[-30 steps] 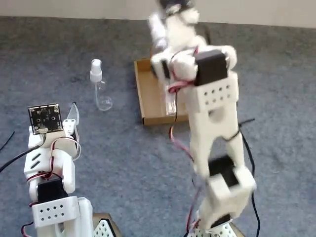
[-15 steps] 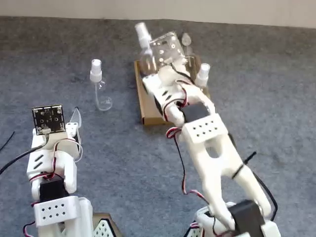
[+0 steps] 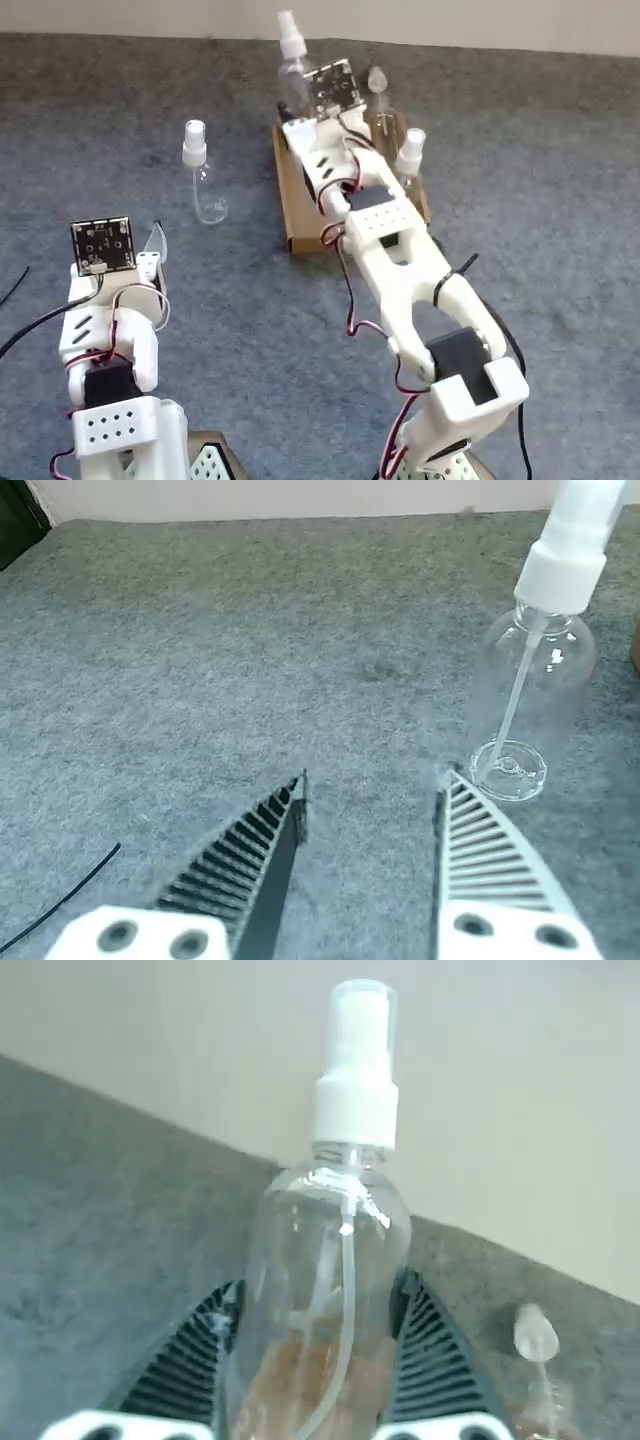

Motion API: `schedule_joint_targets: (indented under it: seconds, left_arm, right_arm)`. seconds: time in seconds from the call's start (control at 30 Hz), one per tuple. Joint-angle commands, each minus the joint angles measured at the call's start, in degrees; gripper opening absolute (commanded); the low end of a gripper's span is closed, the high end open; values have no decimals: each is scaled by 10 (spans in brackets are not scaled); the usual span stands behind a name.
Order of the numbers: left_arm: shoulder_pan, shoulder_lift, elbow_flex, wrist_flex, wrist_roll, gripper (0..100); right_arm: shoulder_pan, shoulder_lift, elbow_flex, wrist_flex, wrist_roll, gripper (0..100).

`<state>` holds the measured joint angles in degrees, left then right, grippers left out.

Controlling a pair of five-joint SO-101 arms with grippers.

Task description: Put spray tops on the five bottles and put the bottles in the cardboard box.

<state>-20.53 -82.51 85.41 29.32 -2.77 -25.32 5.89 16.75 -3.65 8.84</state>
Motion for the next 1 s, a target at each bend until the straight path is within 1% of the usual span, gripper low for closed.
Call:
schedule_joint_targets:
  seconds: [0.0,0.1,0.17,0.27,0.37,0.5,0.63,0.73,0.8,0.87,0.97]
  left_arm:
    - [-16,-7,-65,50,6,193]
    - [-56,-7,-109,109,6,193]
    - [-72,-7,-134,131,5,194]
    - [-60,-7,-192,156,-2,194]
    - [10,-7,-274,214,-49,194]
    - [131,-7,-371,291,-65,202]
    - [252,-6,-439,346,-63,295]
    - [325,-1,-460,357,-62,304]
    - [354,-1,-462,356,-62,301]
    - [372,0,-460,341,-62,302]
    - [381,0,-459,309,-48,302]
  right_arm:
    - [-31,-69,-42,48,-7,5]
    - [-39,-110,-41,80,-8,5]
    - [-48,-140,-41,104,-8,5]
    - [-70,-194,-41,140,-8,5]
    - [-87,-259,-41,181,-8,5]
    - [-104,-328,-43,246,-8,5]
    - [-103,-371,-43,291,-8,5]
    - [-103,-394,-44,336,-11,5]
    - [-103,-413,-44,368,-50,5]
    - [-103,-429,-42,390,-83,5]
    - [-104,-448,-42,396,-87,5]
